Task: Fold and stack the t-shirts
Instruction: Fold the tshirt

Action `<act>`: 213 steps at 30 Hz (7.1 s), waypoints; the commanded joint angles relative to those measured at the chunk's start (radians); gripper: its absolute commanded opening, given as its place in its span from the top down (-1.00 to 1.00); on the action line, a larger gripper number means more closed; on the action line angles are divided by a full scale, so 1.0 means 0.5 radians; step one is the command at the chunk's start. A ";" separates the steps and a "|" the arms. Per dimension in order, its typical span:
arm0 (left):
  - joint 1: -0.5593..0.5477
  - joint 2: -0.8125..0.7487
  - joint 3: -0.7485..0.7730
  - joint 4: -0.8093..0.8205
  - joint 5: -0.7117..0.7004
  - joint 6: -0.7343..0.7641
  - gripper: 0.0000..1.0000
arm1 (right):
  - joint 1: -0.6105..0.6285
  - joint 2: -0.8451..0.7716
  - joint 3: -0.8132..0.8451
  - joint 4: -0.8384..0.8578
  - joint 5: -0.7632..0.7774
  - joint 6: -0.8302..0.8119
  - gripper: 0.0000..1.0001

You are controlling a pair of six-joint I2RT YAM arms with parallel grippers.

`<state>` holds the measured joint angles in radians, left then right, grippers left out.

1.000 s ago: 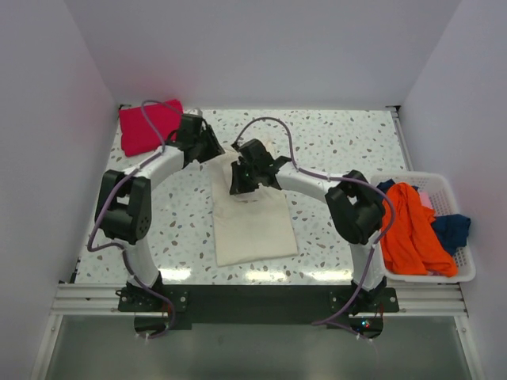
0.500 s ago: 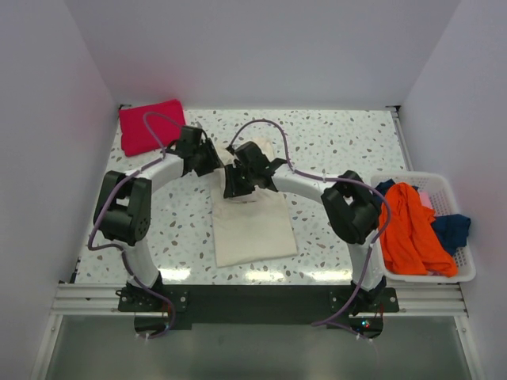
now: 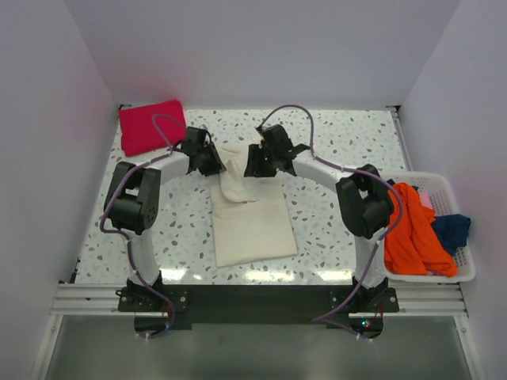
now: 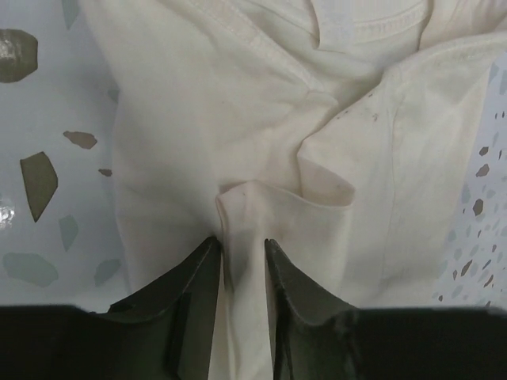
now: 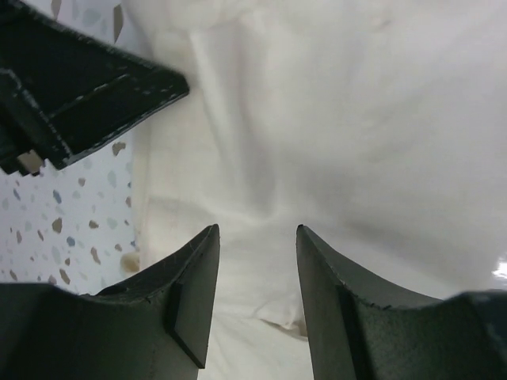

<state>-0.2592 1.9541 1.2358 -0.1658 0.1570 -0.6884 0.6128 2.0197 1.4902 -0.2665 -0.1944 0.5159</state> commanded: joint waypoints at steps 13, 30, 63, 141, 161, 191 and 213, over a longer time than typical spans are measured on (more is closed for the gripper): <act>0.009 -0.043 0.136 0.249 0.036 0.067 0.90 | -0.182 0.025 0.103 0.045 0.192 0.054 0.09; 0.089 0.040 0.038 0.301 0.030 0.085 0.60 | -0.394 0.602 0.542 0.100 0.192 0.278 0.18; -0.295 -0.525 -0.517 0.200 0.063 0.174 0.72 | -0.336 -0.125 -0.047 0.076 -0.035 0.159 0.18; -0.218 -0.886 -0.944 0.206 -0.001 -0.041 0.61 | 0.069 -1.036 -1.069 -0.210 0.291 0.180 0.18; -0.129 -0.883 -0.919 0.231 -0.084 0.110 0.39 | 0.069 -1.146 -1.376 -0.234 0.303 0.229 0.17; -0.521 -2.132 -1.720 -0.785 -0.148 -0.737 0.00 | -0.078 -1.686 -1.965 -0.222 -0.262 0.450 0.03; -0.669 -2.104 -1.944 -0.635 0.033 -0.801 0.17 | -0.124 -1.637 -2.042 -0.102 -0.265 0.536 0.09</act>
<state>-0.5842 0.8936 0.2962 -0.4160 0.1944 -1.0828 0.5549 1.1965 0.4816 -0.3496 -0.3080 0.7666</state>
